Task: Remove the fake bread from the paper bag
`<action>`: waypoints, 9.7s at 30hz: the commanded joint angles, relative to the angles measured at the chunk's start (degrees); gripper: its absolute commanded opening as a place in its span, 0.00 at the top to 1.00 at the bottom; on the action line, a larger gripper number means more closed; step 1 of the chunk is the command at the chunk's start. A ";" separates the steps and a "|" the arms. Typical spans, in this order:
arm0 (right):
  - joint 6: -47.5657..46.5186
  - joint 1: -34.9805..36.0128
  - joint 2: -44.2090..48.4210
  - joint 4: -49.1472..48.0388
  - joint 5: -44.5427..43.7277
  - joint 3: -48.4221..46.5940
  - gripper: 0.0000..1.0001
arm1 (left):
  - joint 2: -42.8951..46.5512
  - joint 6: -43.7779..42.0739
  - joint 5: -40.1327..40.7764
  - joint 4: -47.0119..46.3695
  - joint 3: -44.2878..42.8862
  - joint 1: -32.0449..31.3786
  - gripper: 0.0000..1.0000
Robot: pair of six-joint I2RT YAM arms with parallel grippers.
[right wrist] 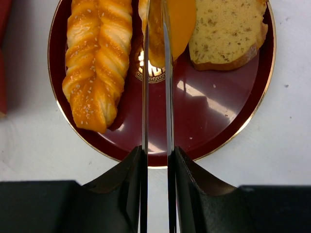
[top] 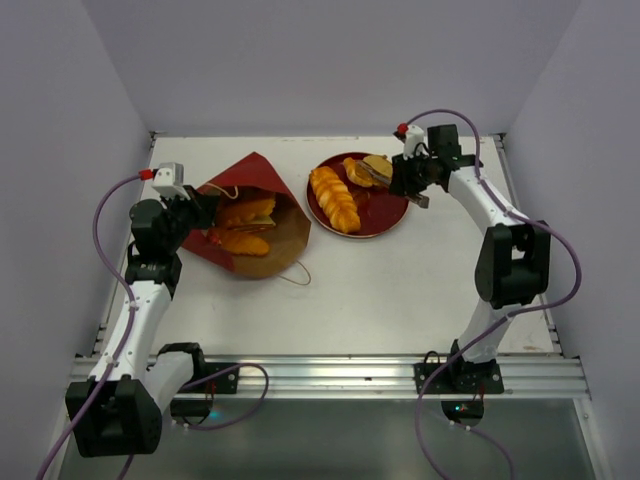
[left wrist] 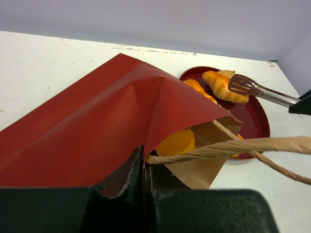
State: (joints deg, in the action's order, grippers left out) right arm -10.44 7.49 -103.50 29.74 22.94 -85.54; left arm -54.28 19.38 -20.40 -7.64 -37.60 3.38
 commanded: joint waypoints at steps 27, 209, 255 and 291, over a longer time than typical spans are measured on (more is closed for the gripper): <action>1.56 0.86 6.02 -2.23 2.72 -4.46 0.53 | 1.20 -1.18 -0.60 -1.15 0.34 0.49 0.91; 9.49 -21.19 38.81 11.20 41.60 8.61 1.00 | -12.08 5.41 1.68 -0.80 -9.16 2.25 0.91; 90.33 -16.19 12.98 -84.58 18.90 54.24 0.91 | -1.97 1.89 0.01 -1.33 -0.01 2.25 0.91; 87.87 -15.75 6.65 -83.00 21.62 55.04 0.45 | -2.14 1.10 0.36 -1.15 -0.01 2.25 0.90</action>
State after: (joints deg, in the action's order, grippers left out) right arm 77.52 -8.25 -97.45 -50.22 43.29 -28.51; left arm -56.99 21.65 -20.60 -7.99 -37.80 5.13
